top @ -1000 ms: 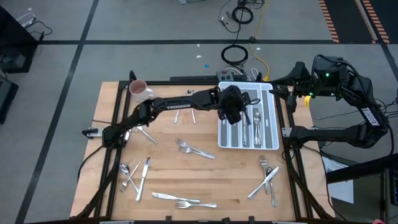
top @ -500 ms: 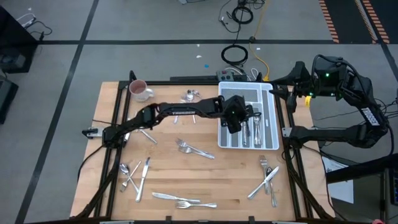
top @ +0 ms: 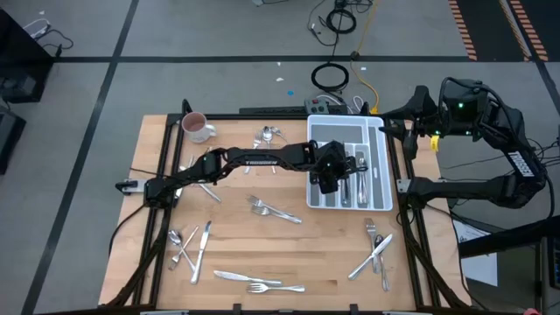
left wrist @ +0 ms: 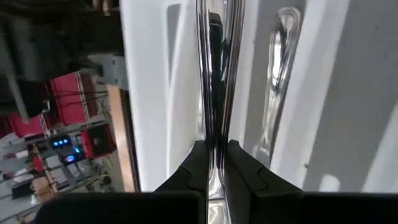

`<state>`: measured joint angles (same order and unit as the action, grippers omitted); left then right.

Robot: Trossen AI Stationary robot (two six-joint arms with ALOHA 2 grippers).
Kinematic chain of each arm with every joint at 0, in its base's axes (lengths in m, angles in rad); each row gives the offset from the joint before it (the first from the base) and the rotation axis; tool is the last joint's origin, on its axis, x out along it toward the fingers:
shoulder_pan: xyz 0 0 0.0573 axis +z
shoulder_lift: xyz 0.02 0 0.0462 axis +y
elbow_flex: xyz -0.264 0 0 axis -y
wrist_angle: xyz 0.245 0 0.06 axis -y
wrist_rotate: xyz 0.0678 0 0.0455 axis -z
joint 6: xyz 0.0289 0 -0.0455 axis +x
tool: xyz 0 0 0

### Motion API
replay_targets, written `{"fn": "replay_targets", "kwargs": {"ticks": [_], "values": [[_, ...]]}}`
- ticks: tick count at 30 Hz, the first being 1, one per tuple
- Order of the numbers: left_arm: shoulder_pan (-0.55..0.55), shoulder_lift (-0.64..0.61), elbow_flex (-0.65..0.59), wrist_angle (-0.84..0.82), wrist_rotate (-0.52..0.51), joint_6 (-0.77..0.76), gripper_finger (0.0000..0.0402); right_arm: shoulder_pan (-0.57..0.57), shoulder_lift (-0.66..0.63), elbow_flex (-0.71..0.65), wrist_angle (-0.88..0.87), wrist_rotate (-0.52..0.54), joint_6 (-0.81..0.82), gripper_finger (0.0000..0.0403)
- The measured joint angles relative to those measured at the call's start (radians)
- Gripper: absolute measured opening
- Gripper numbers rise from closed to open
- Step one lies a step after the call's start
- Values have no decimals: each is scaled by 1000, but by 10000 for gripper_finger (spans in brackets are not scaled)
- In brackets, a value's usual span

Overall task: Sort silverware
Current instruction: Put the silver table knife into the silverware tray

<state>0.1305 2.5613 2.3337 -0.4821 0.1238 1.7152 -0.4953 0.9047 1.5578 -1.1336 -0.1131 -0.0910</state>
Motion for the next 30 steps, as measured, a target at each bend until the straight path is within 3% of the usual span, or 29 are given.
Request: {"fn": "replay_targets", "kwargs": {"ticks": [24, 30], "values": [[16, 87, 2, 39, 39, 45, 25, 0, 0, 0, 0, -50, -62, 187], [17, 87, 2, 50, 52, -5, 83, 0, 0, 0, 0, -50, -78, 187]]}}
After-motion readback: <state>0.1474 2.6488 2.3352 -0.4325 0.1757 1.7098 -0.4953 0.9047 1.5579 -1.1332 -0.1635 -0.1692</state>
